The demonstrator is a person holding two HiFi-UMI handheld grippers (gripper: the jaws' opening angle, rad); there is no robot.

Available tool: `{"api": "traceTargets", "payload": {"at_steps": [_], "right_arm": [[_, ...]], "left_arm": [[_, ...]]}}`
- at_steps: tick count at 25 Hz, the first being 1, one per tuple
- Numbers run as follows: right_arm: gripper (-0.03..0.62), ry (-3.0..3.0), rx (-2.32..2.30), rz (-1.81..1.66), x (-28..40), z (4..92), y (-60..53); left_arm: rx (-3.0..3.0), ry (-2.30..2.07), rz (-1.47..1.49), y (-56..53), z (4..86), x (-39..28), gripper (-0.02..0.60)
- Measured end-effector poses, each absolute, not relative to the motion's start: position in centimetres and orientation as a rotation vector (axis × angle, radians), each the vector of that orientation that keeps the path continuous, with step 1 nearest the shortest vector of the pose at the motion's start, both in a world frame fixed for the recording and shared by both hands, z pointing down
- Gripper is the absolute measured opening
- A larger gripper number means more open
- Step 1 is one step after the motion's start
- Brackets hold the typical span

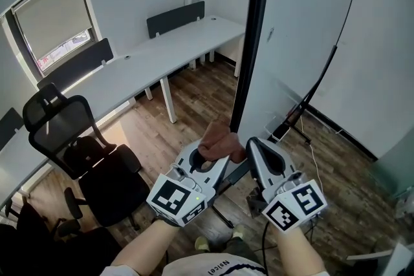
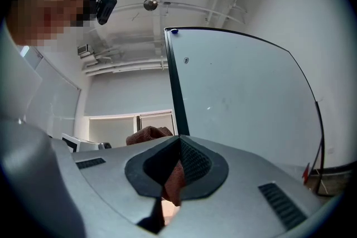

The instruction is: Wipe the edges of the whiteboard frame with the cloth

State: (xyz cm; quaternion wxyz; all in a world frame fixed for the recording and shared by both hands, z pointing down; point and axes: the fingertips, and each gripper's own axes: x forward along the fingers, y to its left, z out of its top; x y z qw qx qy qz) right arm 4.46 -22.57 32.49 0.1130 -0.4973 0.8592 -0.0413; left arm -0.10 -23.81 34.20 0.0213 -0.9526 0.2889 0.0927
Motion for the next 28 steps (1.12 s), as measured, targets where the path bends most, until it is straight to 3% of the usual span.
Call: {"api": "traceTargets", "payload": {"at_steps": [12, 28], "right_arm": [[0.003, 2.598, -1.530, -0.221, 3.5, 38.1, -21.4], [0.003, 2.612, -1.559, -0.208, 2.4, 38.2, -21.1]], "left_arm": [[-3.072, 0.981, 0.222, -21.0, 38.2, -3.0, 0.075], [-3.088, 0.976, 0.237, -20.0, 38.7, -4.0, 0.075]]}}
